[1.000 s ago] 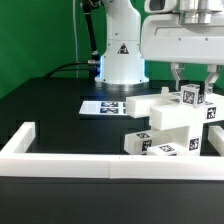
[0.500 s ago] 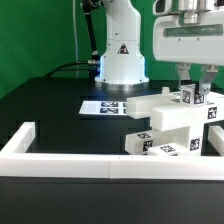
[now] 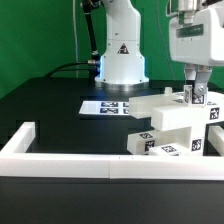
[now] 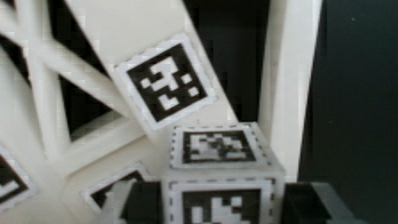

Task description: Assemble chair

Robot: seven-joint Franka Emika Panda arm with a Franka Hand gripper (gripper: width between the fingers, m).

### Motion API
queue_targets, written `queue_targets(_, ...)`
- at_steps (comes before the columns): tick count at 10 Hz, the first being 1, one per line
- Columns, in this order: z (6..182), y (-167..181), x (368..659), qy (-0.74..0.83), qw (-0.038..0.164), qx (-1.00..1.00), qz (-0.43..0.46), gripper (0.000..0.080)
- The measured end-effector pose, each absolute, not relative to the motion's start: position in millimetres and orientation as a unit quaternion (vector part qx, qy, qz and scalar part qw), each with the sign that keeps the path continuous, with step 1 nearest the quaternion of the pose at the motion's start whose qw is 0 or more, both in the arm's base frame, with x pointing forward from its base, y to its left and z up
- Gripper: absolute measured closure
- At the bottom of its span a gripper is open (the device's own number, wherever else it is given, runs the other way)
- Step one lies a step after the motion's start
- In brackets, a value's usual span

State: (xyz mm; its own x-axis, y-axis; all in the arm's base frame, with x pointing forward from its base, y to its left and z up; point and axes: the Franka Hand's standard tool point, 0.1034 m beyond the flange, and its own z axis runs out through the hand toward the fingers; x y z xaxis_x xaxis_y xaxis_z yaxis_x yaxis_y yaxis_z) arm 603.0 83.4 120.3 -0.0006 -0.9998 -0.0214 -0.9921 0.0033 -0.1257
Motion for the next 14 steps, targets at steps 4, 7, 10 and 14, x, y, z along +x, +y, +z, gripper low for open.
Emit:
queue_targets(4, 120.1, 85.2, 602.9, 0.775, 0.060, -0.628, -0.028, 0.0515)
queue_targets(7, 119.7, 85.3, 602.7, 0.772, 0.059, -0.632, -0.028, 0.0300)
queue_targets(10, 119.1, 86.1, 600.9, 0.700, 0.050, -0.712, -0.030, 0.0160)
queue_targets(14, 118.4, 86.9, 600.7, 0.524, 0.033, -0.850, -0.045, 0.0151)
